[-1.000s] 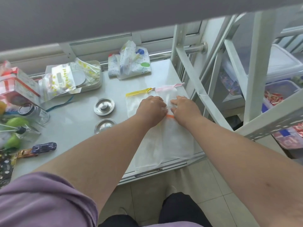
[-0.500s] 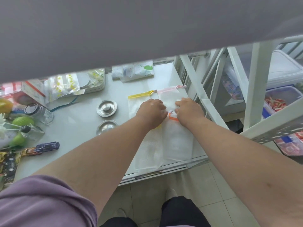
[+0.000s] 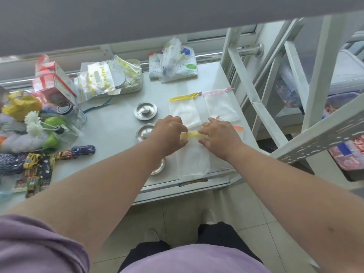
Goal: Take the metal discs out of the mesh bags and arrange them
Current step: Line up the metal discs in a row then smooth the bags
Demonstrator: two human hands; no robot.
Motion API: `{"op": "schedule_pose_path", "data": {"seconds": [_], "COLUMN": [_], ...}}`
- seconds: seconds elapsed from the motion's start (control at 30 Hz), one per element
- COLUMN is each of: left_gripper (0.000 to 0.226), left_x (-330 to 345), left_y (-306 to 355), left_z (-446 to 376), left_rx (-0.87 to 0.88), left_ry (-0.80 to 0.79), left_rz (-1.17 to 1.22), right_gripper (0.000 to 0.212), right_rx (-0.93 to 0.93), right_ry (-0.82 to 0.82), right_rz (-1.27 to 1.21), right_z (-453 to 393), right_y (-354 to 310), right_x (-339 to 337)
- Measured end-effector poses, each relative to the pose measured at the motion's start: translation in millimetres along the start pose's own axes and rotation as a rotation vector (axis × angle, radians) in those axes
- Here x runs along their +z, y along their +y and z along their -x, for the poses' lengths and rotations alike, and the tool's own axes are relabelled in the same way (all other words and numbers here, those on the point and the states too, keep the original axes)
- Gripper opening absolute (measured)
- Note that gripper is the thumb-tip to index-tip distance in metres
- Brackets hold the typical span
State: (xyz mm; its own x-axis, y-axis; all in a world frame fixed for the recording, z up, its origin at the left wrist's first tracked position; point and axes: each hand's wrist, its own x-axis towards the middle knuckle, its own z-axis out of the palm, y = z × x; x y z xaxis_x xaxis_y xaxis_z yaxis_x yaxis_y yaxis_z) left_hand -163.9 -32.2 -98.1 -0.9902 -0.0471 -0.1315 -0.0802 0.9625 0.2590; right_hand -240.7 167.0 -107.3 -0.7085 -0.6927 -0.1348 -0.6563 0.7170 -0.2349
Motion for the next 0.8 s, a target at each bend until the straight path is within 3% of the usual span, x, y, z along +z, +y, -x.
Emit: {"op": "schedule_pose_path", "data": {"seconds": [0.23, 0.4, 0.53, 0.63, 0.8], "left_gripper": [0.031, 0.036, 0.044, 0.044, 0.048], "left_x": [7.0, 7.7, 4.0, 2.4, 16.9], "left_y": [-5.1, -3.7, 5.3, 28.1, 76.9], "left_z": [18.0, 18.8, 19.3, 12.2, -0.7], "left_rx": [-0.033, -0.047, -0.026, 0.030, 0.153], "left_ry": [-0.017, -0.009, 0.034, 0.039, -0.069], "left_rz": [-0.024, -0.021, 0.021, 0.070, 0.026], "right_gripper": [0.028, 0.034, 0.039, 0.043, 0.051], "right_rx": [0.007, 0.016, 0.156, 0.269, 0.395], "right_ry": [0.031, 0.028, 0.193, 0.264, 0.061], "right_rz": [0.109, 0.070, -0.152, -0.178, -0.110], "right_z": [-6.9, -6.7, 19.1, 47.0, 69.0], "right_y": [-11.1, -11.6, -6.4, 3.9, 24.6], "right_x": [10.3, 8.0, 2.5, 3.5, 13.6]}}
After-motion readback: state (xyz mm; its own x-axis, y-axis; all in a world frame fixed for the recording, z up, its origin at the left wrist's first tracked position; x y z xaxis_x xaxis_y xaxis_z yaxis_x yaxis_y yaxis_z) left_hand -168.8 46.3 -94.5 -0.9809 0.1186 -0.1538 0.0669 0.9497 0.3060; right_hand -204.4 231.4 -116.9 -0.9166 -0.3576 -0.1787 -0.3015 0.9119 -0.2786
